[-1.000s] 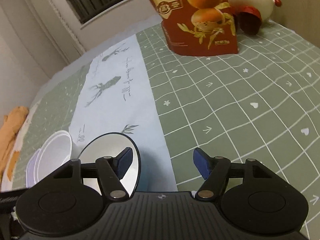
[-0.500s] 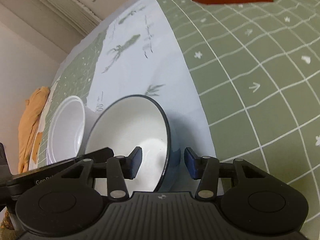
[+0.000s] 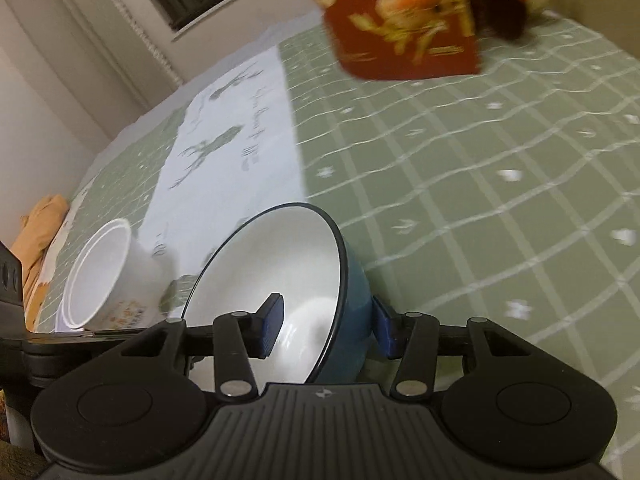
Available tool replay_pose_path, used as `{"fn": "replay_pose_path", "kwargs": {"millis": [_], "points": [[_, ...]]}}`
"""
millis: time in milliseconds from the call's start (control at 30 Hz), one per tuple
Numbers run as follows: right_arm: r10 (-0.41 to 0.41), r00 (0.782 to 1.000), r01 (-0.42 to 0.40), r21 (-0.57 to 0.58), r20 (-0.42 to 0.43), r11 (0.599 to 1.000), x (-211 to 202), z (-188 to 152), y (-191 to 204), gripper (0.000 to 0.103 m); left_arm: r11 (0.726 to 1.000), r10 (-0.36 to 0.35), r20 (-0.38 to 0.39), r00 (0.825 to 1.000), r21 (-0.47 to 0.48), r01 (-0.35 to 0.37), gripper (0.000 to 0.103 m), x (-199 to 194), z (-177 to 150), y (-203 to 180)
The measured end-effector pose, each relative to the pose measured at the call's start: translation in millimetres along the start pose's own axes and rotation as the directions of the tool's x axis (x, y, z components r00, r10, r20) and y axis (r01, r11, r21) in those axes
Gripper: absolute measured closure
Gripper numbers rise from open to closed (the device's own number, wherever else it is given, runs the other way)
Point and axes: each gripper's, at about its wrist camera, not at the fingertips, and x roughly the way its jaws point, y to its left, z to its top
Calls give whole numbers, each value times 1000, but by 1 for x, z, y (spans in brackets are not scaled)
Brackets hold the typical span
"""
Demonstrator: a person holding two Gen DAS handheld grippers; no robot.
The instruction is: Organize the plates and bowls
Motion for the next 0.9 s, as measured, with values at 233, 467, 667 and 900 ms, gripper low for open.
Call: {"fn": "replay_pose_path", "kwargs": {"millis": [233, 467, 667, 900], "points": [[-34, 999, 31, 90, 29, 995, -18, -20, -47, 52, 998, -24, -27, 999, 57, 25, 69, 11, 0, -34], [-41, 999, 40, 103, 2, 994, 7, -15, -52, 51, 999, 10, -70, 997, 31, -8, 72, 36, 1, -35], [-22, 1000, 22, 70, 6, 997, 10, -22, -45, 53, 998, 54, -54, 997, 30, -52, 79, 43, 4, -36], [-11, 1000, 10, 67, 19, 998, 5, -25, -44, 55, 993, 95, -15, 995, 75, -93, 78, 35, -2, -46]]}}
